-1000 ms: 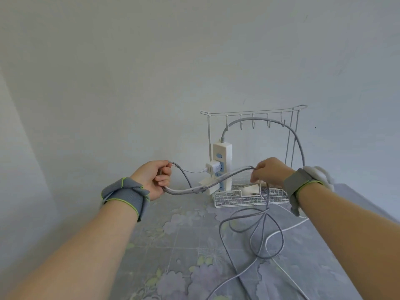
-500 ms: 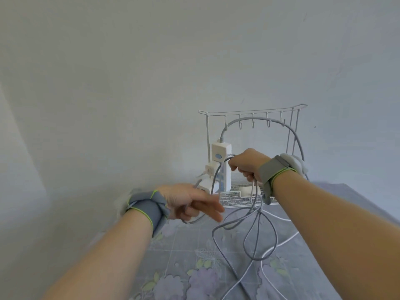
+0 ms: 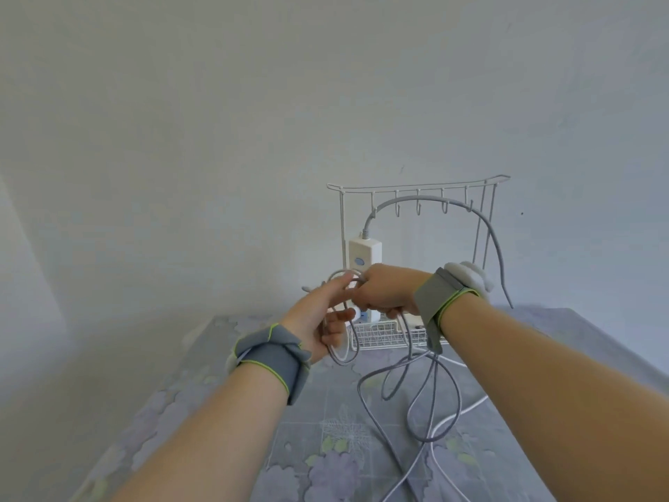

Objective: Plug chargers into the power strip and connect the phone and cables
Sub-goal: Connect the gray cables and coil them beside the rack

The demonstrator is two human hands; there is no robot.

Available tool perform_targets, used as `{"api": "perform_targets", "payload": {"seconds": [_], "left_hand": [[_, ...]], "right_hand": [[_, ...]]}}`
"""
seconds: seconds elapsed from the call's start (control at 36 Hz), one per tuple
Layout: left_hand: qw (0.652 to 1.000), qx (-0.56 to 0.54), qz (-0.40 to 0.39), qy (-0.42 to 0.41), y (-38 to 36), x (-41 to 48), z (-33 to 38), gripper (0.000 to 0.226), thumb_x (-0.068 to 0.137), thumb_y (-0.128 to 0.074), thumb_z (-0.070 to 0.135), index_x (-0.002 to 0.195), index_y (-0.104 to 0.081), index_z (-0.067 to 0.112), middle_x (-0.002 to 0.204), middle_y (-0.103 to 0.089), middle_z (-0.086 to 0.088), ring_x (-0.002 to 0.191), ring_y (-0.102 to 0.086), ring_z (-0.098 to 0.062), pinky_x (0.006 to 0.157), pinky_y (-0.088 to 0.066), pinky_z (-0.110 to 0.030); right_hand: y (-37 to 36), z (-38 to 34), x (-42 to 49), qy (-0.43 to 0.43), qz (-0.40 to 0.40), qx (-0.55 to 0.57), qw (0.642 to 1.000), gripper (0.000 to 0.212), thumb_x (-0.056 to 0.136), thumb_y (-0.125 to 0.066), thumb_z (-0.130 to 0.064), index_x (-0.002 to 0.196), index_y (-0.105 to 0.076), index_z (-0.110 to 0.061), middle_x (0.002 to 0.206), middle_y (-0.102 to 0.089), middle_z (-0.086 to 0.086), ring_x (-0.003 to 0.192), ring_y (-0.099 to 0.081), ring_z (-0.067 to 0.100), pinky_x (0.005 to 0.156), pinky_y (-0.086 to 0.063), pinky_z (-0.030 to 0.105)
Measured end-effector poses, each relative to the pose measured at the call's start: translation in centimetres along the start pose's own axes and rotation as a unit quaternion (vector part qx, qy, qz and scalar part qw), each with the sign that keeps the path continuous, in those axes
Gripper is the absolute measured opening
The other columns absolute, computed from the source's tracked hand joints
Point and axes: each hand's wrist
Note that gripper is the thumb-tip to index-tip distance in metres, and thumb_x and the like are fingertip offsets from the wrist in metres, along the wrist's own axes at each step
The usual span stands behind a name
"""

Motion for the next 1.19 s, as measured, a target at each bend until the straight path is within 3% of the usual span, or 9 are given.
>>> {"api": "perform_targets", "payload": {"seconds": [0.17,0.31,0.42,0.58,0.72,0.81,0.92,1.0,1.19], "left_hand": [[0.995,-0.087,0.042,-0.021,-1.5,0.1,0.2,0.03,0.091,-0.058,0.039,0.074,-0.057,0.015,0.052,-0.056,0.002,0.032,-0.044,-0.01,0.031,-0.027,-0.012],[0.983,-0.154,0.097,-0.025,-0.2,1.1,0.4,0.036,0.098,-0.044,0.037,0.069,-0.056,0.019,0.073,-0.061,0.001,0.063,-0.05,-0.01,0.061,-0.039,-0.025],[0.965,-0.253,0.061,-0.031,0.6,0.9,0.7,0.044,0.101,-0.033,0.038,0.063,-0.041,0.017,0.043,-0.054,0.002,0.051,-0.061,-0.017,0.067,-0.047,-0.032],[0.953,-0.301,0.019,-0.032,1.3,0.8,1.1,0.045,0.102,-0.028,0.04,0.065,-0.039,0.017,0.032,-0.026,0.006,0.023,-0.026,-0.009,0.041,-0.033,-0.016],[0.957,-0.286,0.003,-0.053,2.1,0.8,1.1,0.046,0.103,-0.025,0.038,0.064,-0.039,0.017,0.031,-0.028,0.005,0.021,-0.022,-0.007,0.031,-0.02,-0.013],[0.958,-0.28,0.008,-0.062,2.0,0.9,1.1,0.045,0.103,-0.025,0.036,0.065,-0.038,0.018,0.032,-0.029,0.002,0.021,-0.022,-0.006,0.029,-0.019,-0.013],[0.964,-0.256,0.022,-0.072,2.3,1.3,0.9,0.043,0.103,-0.025,0.035,0.066,-0.037,0.018,0.033,-0.031,0.003,0.02,-0.02,-0.007,0.028,-0.017,-0.012],[0.972,-0.216,0.038,-0.083,2.2,1.7,0.5,0.042,0.103,-0.027,0.035,0.066,-0.037,0.019,0.034,-0.034,0.006,0.02,-0.02,-0.007,0.029,-0.016,-0.01],[0.989,-0.043,0.086,-0.115,1.2,1.7,-0.5,0.038,0.095,-0.049,0.036,0.063,-0.04,0.018,0.04,-0.045,0.005,0.023,-0.019,-0.006,0.03,-0.016,-0.011]], "right_hand": [[-1.7,-1.0,-0.3,0.061,-0.06,-0.031,0.996,0.006,0.079,-0.055,-0.011,0.077,-0.054,-0.006,0.064,-0.044,0.009,0.056,-0.04,0.023,0.049,-0.034,0.029],[-2.1,1.1,-1.0,0.062,-0.086,0.001,0.994,0.003,0.079,-0.061,-0.008,0.078,-0.061,-0.006,0.061,-0.052,0.005,0.058,-0.049,0.023,0.06,-0.047,0.028],[-1.9,4.7,-1.4,0.024,-0.095,0.023,0.995,0.006,0.079,-0.065,-0.006,0.076,-0.065,-0.01,0.061,-0.056,0.004,0.053,-0.05,0.015,0.064,-0.049,0.025],[-0.2,9.2,-1.7,-0.037,-0.027,0.032,0.998,0.004,0.082,-0.068,-0.009,0.078,-0.07,-0.01,0.057,-0.062,0.001,0.049,-0.056,0.009,0.054,-0.049,0.017],[1.7,12.5,-2.2,-0.08,0.047,0.074,0.993,0.011,0.085,-0.065,-0.007,0.075,-0.065,-0.006,0.061,-0.064,0.006,0.038,-0.056,0.003,0.044,-0.045,0.013],[2.7,13.3,-2.6,-0.103,0.042,0.158,0.981,0.012,0.085,-0.068,-0.009,0.076,-0.066,-0.002,0.061,-0.068,0.007,0.047,-0.062,0.012,0.055,-0.052,0.023],[3.7,12.6,-4.0,-0.093,-0.076,0.348,0.93,0.032,0.087,-0.062,-0.013,0.056,-0.053,-0.011,0.045,-0.046,0.001,0.051,-0.057,0.017,0.074,-0.052,0.036],[4.4,11.6,-4.7,-0.052,-0.083,0.507,0.856,0.032,0.078,-0.059,-0.014,0.051,-0.042,-0.016,0.042,-0.029,-0.006,0.038,-0.039,0.011,0.057,-0.051,0.03],[3.9,8.0,-2.7,-0.046,-0.034,0.663,0.746,0.025,0.097,-0.044,-0.016,0.077,-0.058,-0.006,0.044,-0.049,-0.006,0.03,-0.032,0.002,0.043,-0.048,0.015]]}}
Point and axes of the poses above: each hand's wrist, its own x-axis towards the middle knuckle, its own y-axis out of the back of the hand, z = x × y
